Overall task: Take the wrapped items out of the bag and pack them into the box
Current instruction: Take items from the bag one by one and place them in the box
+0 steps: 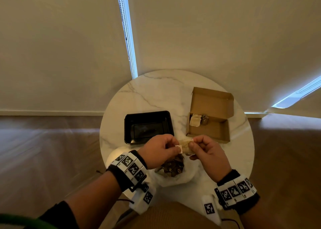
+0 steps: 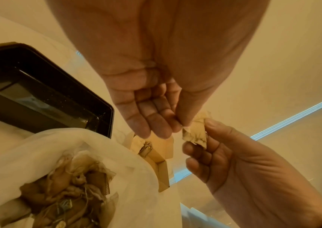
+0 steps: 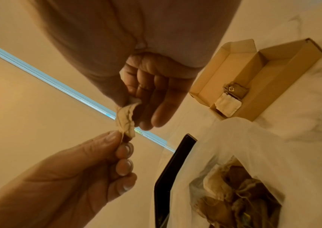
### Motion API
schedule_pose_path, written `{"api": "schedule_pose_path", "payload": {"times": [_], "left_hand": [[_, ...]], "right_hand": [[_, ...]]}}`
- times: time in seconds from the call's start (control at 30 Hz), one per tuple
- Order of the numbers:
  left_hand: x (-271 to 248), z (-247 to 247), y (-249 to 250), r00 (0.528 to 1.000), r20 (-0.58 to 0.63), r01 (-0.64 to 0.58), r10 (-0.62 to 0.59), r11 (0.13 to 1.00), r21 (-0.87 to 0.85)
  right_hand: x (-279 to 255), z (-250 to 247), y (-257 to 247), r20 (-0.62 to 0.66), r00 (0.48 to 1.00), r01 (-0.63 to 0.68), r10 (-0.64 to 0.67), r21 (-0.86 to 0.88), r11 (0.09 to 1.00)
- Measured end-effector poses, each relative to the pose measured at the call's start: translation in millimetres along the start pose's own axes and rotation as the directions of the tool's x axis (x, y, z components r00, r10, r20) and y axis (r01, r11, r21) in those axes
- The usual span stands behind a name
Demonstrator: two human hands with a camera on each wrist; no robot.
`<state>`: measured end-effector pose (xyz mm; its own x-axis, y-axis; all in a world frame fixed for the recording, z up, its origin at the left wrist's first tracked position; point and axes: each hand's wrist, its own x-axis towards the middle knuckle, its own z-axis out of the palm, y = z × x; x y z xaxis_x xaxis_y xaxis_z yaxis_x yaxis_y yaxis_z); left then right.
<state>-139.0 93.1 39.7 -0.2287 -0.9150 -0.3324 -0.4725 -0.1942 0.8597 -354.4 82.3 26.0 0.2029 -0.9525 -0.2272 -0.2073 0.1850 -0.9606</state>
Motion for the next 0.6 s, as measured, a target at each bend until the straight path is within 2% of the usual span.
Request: {"api": "schedule_pose_path", "payload": {"times": [0.2,0.3,0.4,0.5,0.6], "left_hand": [[3,-7,8,0.997,-0.077,-0.025,0.031,0.997,0.070],[4,-8,15,0.993,-0.088,-0.076,0.080,0.996,0.050],[4,-11,21,0.991,-0.080,-0.110,0.107,0.993,-0.034],[1,-12,24,0.995,-0.050,-0.097,0.090,0.981,-0.168],[-2,-13,21,0.998,-0.059,-0.039,0.024,0.964,-0.262]], "right_hand": [[9,5,1,-0.065,0.995,0.061,-0.072,-0.159,0.985],[12,7,4,-0.040,0.991,0.107,-0.125,-0.311,0.944],[17,13,-1,-0.042,0.988,0.123,-0.149,-0.373,0.920],[22,18,-8,-0.061,0.989,0.102,-0.132,-0.350,0.931],[27,22,-15,-0.091,0.994,0.045,-0.061,-0.169,0.985]]}}
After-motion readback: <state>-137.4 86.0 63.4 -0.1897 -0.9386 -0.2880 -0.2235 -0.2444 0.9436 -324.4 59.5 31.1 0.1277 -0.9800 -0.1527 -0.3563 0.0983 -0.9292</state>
